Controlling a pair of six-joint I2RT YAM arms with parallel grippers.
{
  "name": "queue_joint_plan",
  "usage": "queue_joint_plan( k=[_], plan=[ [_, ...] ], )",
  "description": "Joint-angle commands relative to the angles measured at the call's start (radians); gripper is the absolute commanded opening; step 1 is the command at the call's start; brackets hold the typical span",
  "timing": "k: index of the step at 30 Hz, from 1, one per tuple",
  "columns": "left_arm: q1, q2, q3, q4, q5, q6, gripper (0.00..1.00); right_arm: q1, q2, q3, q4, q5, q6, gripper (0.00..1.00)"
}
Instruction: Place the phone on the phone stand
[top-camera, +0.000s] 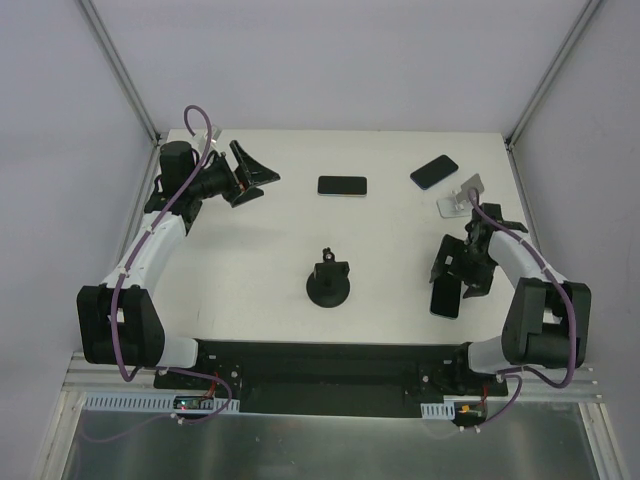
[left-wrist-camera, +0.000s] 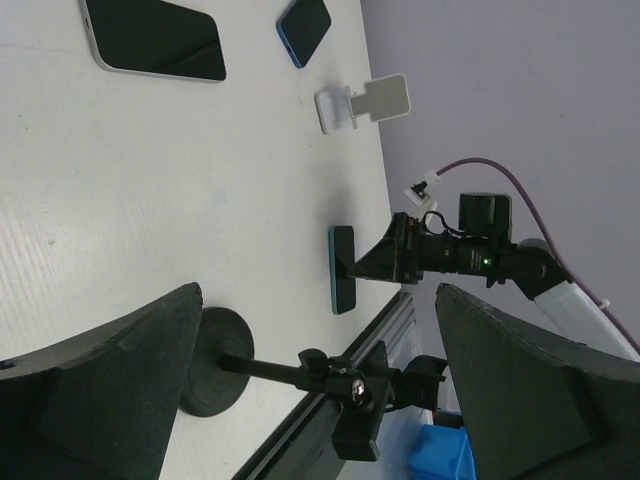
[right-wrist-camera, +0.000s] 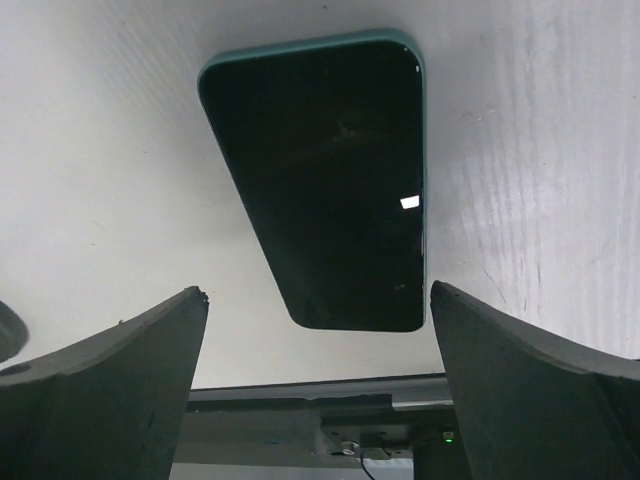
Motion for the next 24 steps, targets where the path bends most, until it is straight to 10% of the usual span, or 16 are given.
queue_joint_plan(
  k=[1, 24],
  plan=[
    [-0.019, -0.003, 0.032, 0.043, 0.04, 0.027, 0.99, 0.038, 0.047, 0.033, -0.052, 0.07, -0.083, 0.96],
    [-0.031, 0.012, 0.032, 0.042, 0.04, 0.036, 0.99, 0.202, 0.259, 0.09, -0.024, 0.228, 0.048, 0.81]
  ],
)
